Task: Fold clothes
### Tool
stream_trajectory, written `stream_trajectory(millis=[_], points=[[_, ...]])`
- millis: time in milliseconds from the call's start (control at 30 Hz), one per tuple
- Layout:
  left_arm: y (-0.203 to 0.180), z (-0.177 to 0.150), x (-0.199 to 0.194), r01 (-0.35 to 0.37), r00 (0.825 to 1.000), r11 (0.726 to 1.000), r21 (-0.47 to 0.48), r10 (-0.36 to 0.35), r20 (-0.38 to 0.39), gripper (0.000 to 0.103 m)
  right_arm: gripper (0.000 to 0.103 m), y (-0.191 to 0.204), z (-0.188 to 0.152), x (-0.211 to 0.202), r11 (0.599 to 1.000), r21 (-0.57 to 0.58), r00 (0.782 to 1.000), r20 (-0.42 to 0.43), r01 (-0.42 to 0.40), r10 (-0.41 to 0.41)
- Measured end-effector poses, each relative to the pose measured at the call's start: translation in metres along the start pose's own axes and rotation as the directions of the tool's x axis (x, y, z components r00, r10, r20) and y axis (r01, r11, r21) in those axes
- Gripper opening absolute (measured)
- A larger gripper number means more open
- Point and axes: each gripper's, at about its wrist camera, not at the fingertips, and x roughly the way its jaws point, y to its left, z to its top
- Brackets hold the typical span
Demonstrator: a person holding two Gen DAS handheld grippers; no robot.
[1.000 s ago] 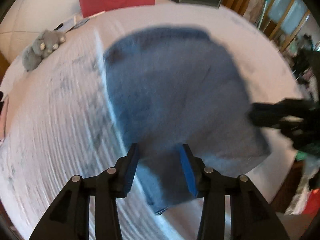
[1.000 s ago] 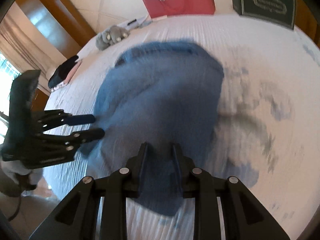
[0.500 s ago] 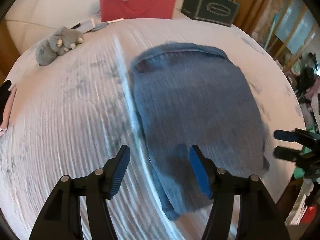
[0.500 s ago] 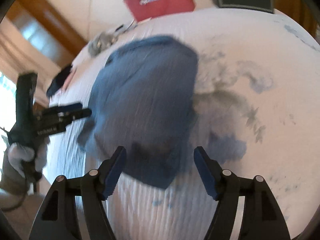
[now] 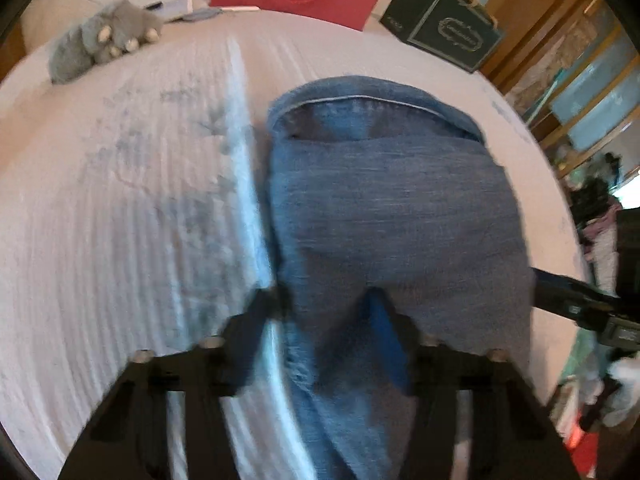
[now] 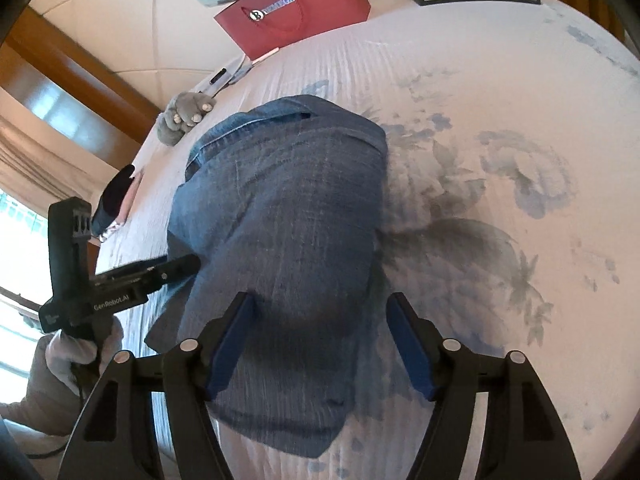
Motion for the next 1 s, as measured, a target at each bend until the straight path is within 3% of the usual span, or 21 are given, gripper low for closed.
stream_trajectory(millis=[67, 167, 200, 233, 300, 367, 500, 600, 767, 1000], points=[[-0.004, 0.001, 0.001, -0.017, 1.000, 1.000, 0.022, 0.017, 0.000, 0.044, 0.058, -0.002, 0.002, 0.002, 1.000, 0.008, 1.000, -0.005, -0.016, 0.016], [0.005, 0.004, 0.005, 0.004, 1.000, 1.000, -0.020, -0.004, -0.018, 0.057, 0.058, -0.004, 0.005, 0.004, 0.999, 0.021, 0.999, -0.012, -0.041, 0.041], [0.006, 0.005, 0.005, 0.008, 1.000, 1.000, -0.019, -0.008, -0.014, 0.057, 0.058, -0.005, 0.006, 0.005, 0.998, 0.025, 0.999, -0.014, -0.049, 0.049], [0.004, 0.005, 0.006, 0.002, 1.000, 1.000, -0.007, -0.002, -0.015, 0.057, 0.061, -0.007, 0.007, 0.010, 0.998, 0.037, 0.998, -0.025, -0.057, 0.058], [-0.001, 0.005, 0.006, -0.001, 1.000, 1.000, 0.002, 0.001, -0.016, 0.044, 0.062, -0.011, 0.009, 0.021, 0.995, 0.062, 0.996, -0.049, -0.073, 0.076], [-0.009, 0.004, 0.004, -0.025, 1.000, 0.999, 0.025, 0.025, -0.018, 0.040, 0.051, -0.011, 0.010, 0.025, 0.994, 0.075, 0.994, -0.063, -0.083, 0.088], [-0.010, -0.002, 0.010, -0.013, 1.000, 0.999, 0.029, 0.014, -0.021, 0.040, 0.048, -0.008, 0.007, 0.027, 0.996, 0.053, 0.993, -0.080, -0.077, 0.081], [-0.010, 0.002, 0.014, -0.030, 0.999, 0.999, 0.043, 0.031, -0.022, 0.040, 0.048, -0.015, 0.010, 0.038, 0.993, 0.069, 0.991, -0.090, -0.094, 0.100], [-0.027, -0.006, 0.007, -0.090, 0.996, 0.988, 0.127, 0.092, -0.009, 0.033, 0.046, -0.005, 0.007, 0.035, 0.999, 0.008, 0.992, -0.111, -0.054, 0.054], [-0.031, -0.005, 0.013, -0.096, 0.995, 0.987, 0.129, 0.097, 0.003, 0.034, 0.048, -0.008, 0.010, 0.039, 0.998, 0.002, 0.992, -0.112, -0.065, 0.065]])
